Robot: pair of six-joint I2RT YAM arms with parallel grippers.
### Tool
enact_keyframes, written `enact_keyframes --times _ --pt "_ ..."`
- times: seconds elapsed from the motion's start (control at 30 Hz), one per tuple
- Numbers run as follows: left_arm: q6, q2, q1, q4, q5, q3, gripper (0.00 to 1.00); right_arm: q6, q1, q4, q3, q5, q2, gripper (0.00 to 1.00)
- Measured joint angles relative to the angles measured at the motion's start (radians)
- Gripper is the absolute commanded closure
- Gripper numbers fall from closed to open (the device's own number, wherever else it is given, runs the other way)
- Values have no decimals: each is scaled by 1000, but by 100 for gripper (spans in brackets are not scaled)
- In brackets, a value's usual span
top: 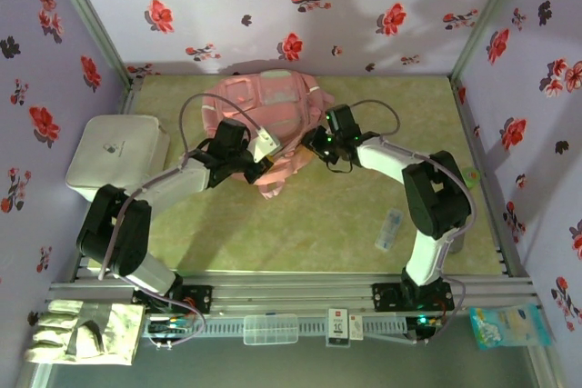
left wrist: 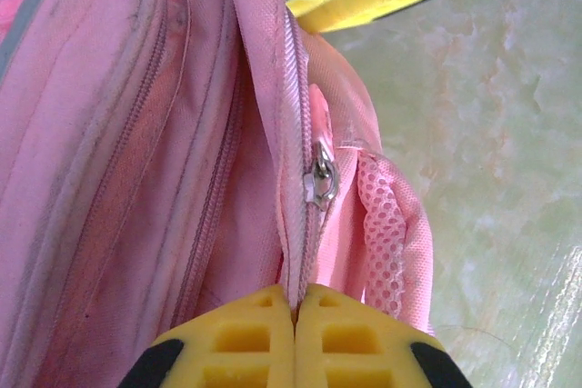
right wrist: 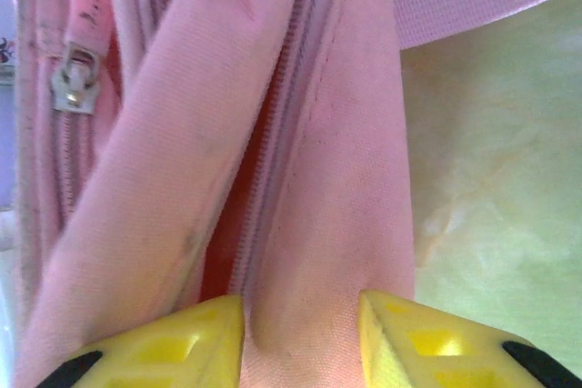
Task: Pack the student bag
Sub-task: Zip the student bag at the center of the table.
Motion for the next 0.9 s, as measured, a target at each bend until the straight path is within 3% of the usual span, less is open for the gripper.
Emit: enact_keyframes --times 0.3,0.47,0.6,0.9 --pt "-36 -43 24 32 37 -21 100 -48 -27 330 -172 -159 -43 55" --pt "-37 -43 24 34 47 -20 100 -202 -28 310 -225 -210 -178 47" --pt "-37 -43 24 33 49 -20 100 -311 -28 288 -260 -258 -270 34" --pt "-37 -43 24 32 69 -20 100 -445 20 225 -164 -315 -177 32"
